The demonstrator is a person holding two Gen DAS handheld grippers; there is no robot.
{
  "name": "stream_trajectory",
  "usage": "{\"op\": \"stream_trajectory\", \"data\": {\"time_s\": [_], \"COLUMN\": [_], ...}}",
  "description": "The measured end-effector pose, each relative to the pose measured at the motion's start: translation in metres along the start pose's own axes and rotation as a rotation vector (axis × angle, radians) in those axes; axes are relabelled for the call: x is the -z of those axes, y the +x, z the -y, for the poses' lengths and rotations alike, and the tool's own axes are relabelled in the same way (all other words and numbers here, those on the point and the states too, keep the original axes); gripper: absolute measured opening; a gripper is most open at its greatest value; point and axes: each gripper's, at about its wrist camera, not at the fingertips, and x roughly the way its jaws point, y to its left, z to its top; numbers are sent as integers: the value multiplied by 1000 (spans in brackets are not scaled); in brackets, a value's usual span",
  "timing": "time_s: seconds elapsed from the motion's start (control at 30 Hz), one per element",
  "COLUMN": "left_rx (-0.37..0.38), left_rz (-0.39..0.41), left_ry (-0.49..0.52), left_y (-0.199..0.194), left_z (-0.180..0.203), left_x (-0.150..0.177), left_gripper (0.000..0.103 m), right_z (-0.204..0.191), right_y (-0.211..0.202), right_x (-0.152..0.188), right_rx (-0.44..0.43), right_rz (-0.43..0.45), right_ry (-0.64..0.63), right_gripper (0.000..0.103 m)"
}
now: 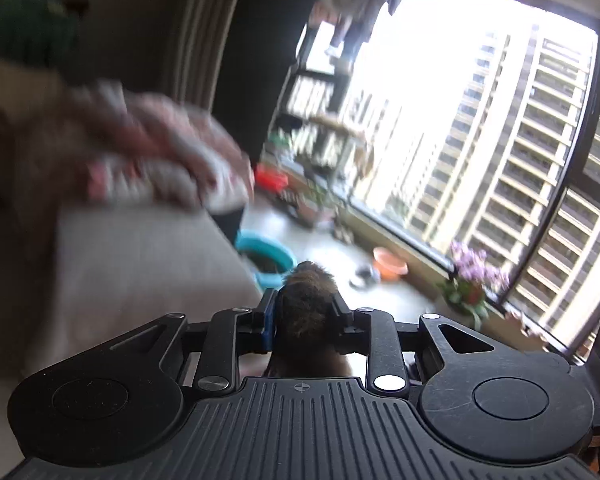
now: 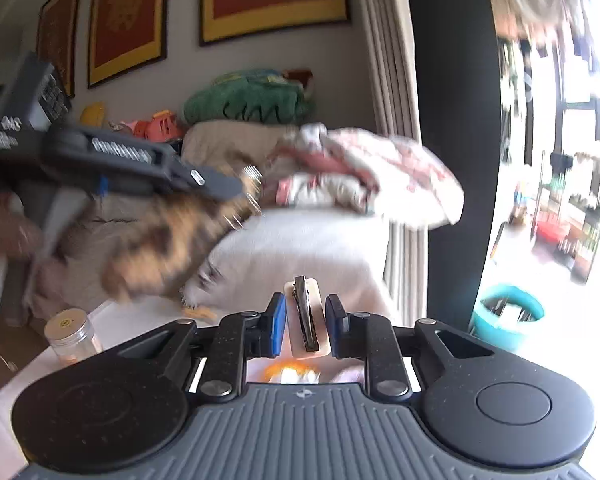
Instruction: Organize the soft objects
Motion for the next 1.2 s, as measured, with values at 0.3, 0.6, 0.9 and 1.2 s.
{"op": "stream_trajectory", "data": {"time_s": [0.3, 0.6, 0.9, 1.2], "left_rx": [-42, -239, -435, -457], "left_rz": [-130, -97, -212, -181], "left_ry": [25, 63, -1, -4], "left_y": [26, -92, -124, -92], "left_z": [-24, -2, -8, 18], "left_x": [45, 130, 242, 254], "left_gripper": [32, 32, 32, 66], "right_z": [1, -34, -84, -97], "right_y": [41, -1, -5, 11], "right_x": [45, 76, 151, 178], "right_rx": [43, 193, 147, 236], "right_rz": [-154, -119, -338, -352], "right_ry": [83, 117, 78, 58], "right_gripper": [47, 52, 62, 97]}}
